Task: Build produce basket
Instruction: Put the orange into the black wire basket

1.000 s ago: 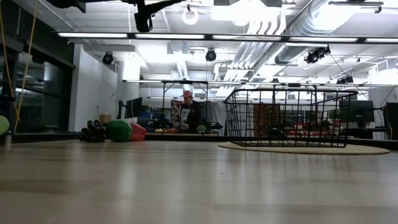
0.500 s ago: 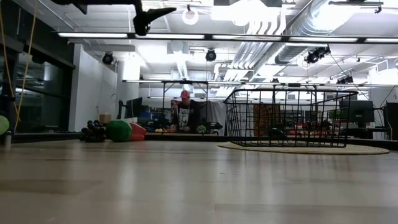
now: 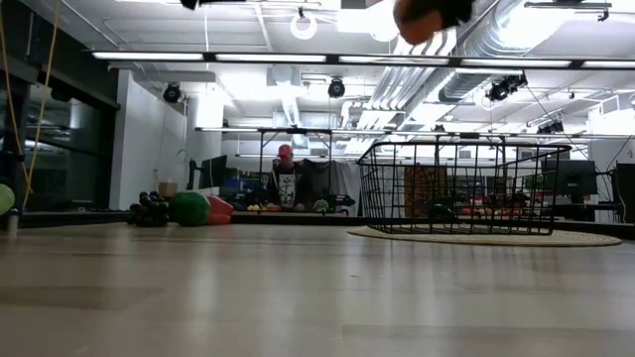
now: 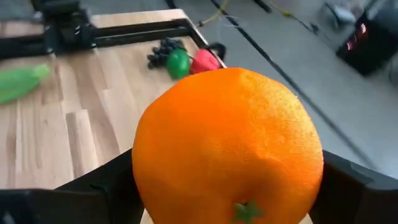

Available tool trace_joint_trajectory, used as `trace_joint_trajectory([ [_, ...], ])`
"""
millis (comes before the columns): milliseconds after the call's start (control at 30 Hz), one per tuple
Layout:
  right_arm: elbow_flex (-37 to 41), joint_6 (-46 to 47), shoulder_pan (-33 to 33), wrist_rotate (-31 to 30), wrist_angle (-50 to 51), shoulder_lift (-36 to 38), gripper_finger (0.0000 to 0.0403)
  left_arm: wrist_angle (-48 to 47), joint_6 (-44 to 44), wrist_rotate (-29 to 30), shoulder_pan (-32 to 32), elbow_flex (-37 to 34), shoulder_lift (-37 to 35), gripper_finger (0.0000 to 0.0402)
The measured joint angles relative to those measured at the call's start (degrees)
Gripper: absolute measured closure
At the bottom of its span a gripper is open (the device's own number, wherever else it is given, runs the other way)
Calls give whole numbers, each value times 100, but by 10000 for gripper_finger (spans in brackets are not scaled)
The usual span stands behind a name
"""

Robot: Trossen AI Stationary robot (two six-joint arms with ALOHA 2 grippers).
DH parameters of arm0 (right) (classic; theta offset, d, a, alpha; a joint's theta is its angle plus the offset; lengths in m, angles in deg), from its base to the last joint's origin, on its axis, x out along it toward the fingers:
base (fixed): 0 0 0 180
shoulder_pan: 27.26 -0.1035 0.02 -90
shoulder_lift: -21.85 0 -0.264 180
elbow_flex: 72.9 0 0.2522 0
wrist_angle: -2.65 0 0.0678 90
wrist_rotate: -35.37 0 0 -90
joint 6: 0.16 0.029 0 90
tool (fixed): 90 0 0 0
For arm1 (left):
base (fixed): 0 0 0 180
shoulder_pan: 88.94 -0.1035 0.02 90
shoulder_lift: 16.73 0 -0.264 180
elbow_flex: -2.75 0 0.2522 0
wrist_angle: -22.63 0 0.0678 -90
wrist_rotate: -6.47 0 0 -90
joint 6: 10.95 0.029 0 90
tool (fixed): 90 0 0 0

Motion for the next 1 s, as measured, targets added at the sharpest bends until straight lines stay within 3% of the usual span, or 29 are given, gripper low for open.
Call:
trace_joint_trajectory([
  [133,913,1417,1,-413,-215,720,84,765,-162,99,352,-620,-243,25],
  [267,1123,2816,205,-554,7,822,84,1615,-631,232,592,-1327,-522,25],
  [367,757,3615,760,-216,884,378,84,2002,-892,337,682,-1572,-626,25],
  [533,350,3938,1891,430,2110,-629,84,2069,-915,372,695,-1581,-626,25],
  [633,348,3972,2425,734,2125,-1198,84,2092,-915,371,695,-1581,-626,25],
  [767,347,3974,2865,703,1857,-1935,84,2099,-915,371,695,-1581,-626,25],
  [1000,345,4381,3160,887,1622,-2988,84,2102,-915,481,695,-1581,-626,25],
])
